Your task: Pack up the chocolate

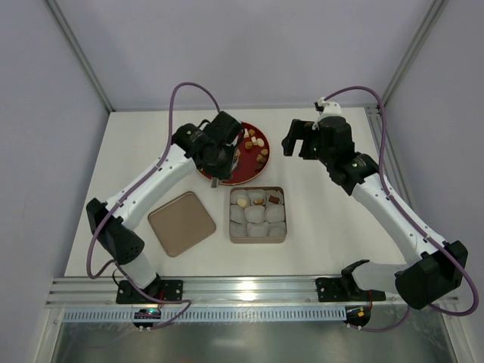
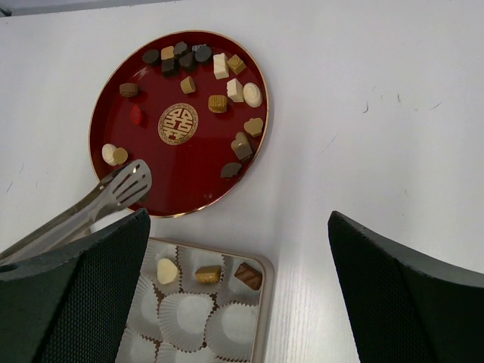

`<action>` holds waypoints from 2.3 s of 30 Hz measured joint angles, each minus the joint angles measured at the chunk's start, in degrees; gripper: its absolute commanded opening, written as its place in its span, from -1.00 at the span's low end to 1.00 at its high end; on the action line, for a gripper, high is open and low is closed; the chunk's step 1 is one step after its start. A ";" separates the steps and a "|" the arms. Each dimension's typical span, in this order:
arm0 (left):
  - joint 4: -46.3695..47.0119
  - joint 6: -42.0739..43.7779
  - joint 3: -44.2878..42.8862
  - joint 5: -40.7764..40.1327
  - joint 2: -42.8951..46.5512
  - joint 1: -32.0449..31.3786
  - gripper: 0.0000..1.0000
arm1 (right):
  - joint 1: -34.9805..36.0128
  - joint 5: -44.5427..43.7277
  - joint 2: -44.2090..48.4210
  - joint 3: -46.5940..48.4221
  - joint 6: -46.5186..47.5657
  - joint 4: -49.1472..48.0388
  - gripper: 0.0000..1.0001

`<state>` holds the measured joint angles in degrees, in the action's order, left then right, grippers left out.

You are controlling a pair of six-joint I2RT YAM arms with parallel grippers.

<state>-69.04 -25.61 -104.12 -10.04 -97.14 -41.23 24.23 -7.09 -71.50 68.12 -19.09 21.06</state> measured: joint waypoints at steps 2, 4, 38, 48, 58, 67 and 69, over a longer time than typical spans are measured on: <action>-0.59 -0.90 1.46 0.15 1.70 -1.60 -0.48 | 0.00 0.00 0.00 0.00 -0.07 0.00 1.00; -0.87 -1.51 3.06 0.24 3.43 -2.99 -0.47 | 0.00 0.00 0.00 0.00 -0.11 0.00 1.00; -2.43 -11.89 22.75 3.15 19.69 -15.06 -0.41 | 0.00 0.00 0.00 -0.31 -0.15 -0.04 0.99; -1.07 -12.44 23.82 2.62 19.67 -15.39 -0.35 | 0.00 0.00 0.00 -0.31 -0.17 -0.04 0.99; -0.81 -12.94 23.82 2.10 19.23 -15.39 -0.35 | 0.00 0.00 0.00 -0.33 -0.15 -0.04 1.00; -0.96 -12.94 21.62 1.90 19.23 -15.39 -0.29 | 0.00 0.02 -0.02 -0.33 -0.15 -0.04 0.99; -1.07 -12.90 19.56 1.18 19.23 -15.39 -0.28 | 0.00 0.02 -0.02 -0.33 -0.15 -0.04 1.00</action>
<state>-70.11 -38.50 -84.55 -8.86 -77.91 -56.62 24.23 -7.07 -71.53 67.79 -19.25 21.02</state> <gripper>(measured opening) 0.355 0.996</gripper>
